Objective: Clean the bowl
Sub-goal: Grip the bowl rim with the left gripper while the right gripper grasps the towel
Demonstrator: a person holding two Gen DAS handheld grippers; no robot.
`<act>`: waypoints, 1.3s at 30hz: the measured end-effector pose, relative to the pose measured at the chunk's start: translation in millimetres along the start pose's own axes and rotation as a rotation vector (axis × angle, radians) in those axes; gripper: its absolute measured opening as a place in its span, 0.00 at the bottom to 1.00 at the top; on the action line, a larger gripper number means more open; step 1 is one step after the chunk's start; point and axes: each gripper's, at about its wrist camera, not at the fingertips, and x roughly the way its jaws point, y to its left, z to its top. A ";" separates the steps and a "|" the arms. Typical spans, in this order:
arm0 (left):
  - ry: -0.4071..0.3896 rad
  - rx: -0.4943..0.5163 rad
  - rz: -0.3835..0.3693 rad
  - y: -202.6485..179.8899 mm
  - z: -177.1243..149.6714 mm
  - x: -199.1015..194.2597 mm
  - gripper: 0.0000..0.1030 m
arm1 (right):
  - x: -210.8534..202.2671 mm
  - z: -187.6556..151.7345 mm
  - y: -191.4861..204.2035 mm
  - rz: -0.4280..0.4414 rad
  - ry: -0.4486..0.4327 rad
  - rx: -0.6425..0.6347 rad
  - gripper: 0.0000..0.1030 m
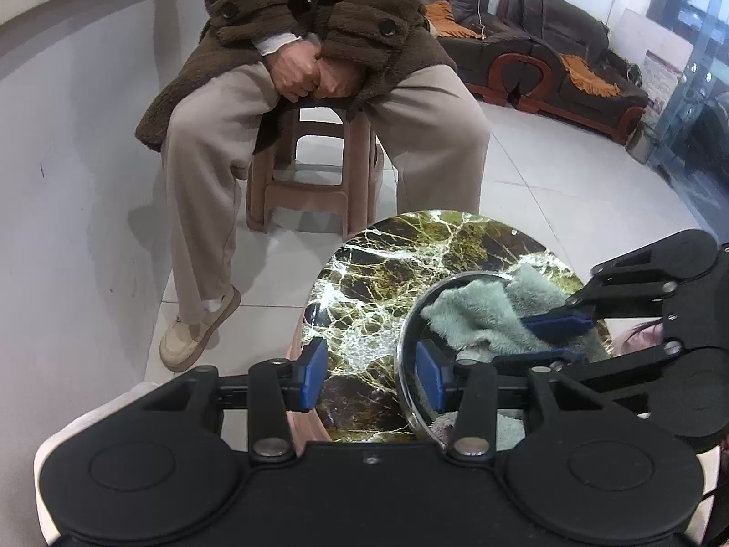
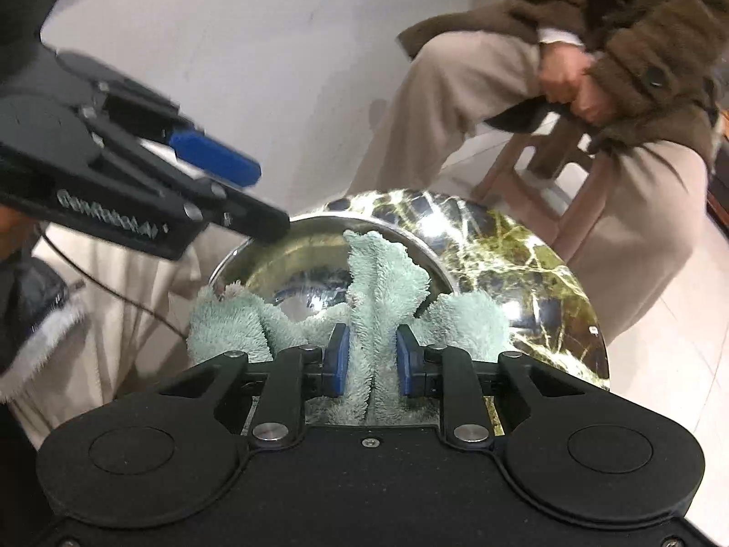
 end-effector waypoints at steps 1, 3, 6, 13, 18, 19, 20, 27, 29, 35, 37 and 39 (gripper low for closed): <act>0.005 0.005 0.004 -1.6 -0.7 2.8 0.40 | -0.4 5.4 1.9 -0.005 -0.004 0.007 0.20; 0.015 0.010 0.009 -3.7 -1.7 7.9 0.39 | -3.7 5.0 2.9 -0.012 -0.016 0.012 0.20; 0.037 0.000 0.003 -4.7 -4.6 17.2 0.34 | 2.6 8.2 9.0 -0.040 -0.008 -0.031 0.20; 0.063 -0.053 -0.037 2.1 -8.6 31.4 0.24 | 24.8 9.8 14.8 -0.082 0.036 -0.114 0.20; 0.089 -0.070 -0.080 1.4 -7.0 34.3 0.10 | 23.5 0.8 21.9 -0.038 0.076 -0.176 0.20; 0.094 -0.068 -0.083 -0.3 -6.7 34.6 0.10 | 24.7 1.3 23.6 -0.034 0.076 -0.183 0.20; 0.097 -0.069 -0.083 -1.6 -6.6 34.6 0.10 | 27.1 -0.7 25.6 -0.032 0.069 -0.203 0.20; 0.086 -0.060 -0.081 -4.3 -9.1 35.5 0.10 | 31.3 2.0 18.1 -0.085 0.048 -0.215 0.20; 0.083 -0.061 -0.083 -5.5 -8.8 36.5 0.10 | 29.2 -1.3 16.2 -0.095 0.057 -0.215 0.20; 0.077 -0.039 -0.086 -15.7 -1.8 43.6 0.11 | 29.0 -5.4 9.3 -0.142 0.057 -0.199 0.20; 0.073 -0.029 -0.077 -19.1 1.2 47.3 0.11 | 31.3 -1.8 2.7 -0.154 0.048 -0.189 0.20; 0.073 -0.020 -0.069 -21.6 3.2 50.0 0.12 | 33.8 1.5 -1.8 -0.160 0.044 -0.176 0.20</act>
